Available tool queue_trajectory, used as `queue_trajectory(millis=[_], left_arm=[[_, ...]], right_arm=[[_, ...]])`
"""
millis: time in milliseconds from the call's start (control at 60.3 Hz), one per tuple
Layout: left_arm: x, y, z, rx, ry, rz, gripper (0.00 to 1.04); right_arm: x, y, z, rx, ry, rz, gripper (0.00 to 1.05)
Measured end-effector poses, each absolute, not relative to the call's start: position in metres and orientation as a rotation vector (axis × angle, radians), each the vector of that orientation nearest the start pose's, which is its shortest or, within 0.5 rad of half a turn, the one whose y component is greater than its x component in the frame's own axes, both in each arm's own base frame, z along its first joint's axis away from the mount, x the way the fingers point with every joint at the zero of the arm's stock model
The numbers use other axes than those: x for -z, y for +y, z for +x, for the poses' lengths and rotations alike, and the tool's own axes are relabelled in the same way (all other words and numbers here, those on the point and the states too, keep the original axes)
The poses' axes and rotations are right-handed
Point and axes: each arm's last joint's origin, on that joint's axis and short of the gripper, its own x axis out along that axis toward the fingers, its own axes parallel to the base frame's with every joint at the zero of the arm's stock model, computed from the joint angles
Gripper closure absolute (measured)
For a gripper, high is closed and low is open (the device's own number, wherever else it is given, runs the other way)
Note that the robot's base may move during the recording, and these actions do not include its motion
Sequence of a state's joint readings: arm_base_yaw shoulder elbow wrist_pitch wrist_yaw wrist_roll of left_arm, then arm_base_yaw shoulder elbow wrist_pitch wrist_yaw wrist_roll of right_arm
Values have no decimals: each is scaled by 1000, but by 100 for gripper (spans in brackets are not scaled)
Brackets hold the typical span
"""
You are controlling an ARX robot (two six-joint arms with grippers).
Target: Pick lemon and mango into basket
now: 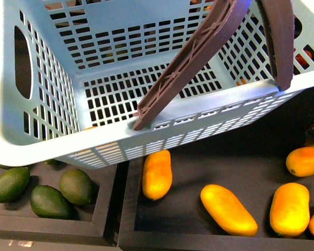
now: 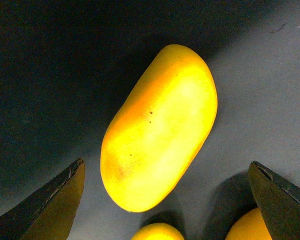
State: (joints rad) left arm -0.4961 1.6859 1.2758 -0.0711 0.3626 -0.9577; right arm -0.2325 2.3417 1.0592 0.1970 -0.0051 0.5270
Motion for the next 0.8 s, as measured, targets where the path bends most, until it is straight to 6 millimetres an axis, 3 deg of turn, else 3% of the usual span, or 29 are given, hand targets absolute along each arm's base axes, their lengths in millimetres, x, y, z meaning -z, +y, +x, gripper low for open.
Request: queue_trajectory(millis=[531,796], left_arm=[[-279,-191,332,537,856,-845,100],[-279,-191,332,538,856,-845,100]], right_arm=[[42,-84,386,582,1036,685,9],[48,-71,386,569,1046,675,39]])
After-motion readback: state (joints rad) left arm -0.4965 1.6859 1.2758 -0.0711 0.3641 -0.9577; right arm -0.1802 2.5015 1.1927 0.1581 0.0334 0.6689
